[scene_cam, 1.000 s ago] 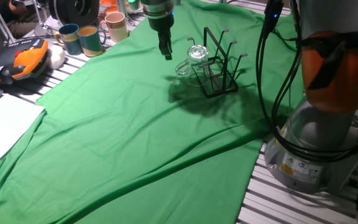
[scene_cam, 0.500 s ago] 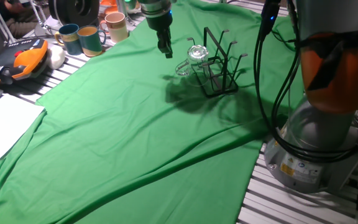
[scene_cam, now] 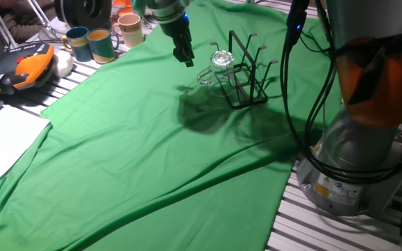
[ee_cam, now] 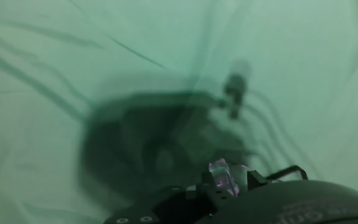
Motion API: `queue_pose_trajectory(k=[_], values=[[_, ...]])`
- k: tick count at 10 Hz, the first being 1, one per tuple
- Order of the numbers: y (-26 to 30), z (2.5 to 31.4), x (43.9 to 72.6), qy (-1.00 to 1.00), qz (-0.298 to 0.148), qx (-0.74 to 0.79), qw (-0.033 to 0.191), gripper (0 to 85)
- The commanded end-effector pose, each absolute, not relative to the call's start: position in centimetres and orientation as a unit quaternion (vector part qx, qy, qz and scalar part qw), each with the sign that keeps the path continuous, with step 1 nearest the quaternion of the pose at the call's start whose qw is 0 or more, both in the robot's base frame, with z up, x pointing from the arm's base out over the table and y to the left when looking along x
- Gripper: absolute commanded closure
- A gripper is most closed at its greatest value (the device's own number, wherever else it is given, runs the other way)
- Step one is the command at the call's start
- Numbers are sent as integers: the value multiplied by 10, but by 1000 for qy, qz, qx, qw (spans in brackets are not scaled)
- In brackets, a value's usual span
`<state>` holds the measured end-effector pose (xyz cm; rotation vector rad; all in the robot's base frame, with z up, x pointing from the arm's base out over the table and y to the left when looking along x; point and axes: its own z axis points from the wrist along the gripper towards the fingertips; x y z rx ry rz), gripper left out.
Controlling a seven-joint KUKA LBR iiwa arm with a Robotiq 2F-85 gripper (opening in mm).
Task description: Take the cup off the cup rack
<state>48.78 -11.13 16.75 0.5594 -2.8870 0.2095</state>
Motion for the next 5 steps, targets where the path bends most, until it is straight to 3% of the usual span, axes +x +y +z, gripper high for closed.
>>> queue_pose_trajectory(k=[1, 5], values=[[-117, 157, 486, -975, 63, 196, 89, 510], [-122, 142, 478, -973, 68, 205, 81, 510]])
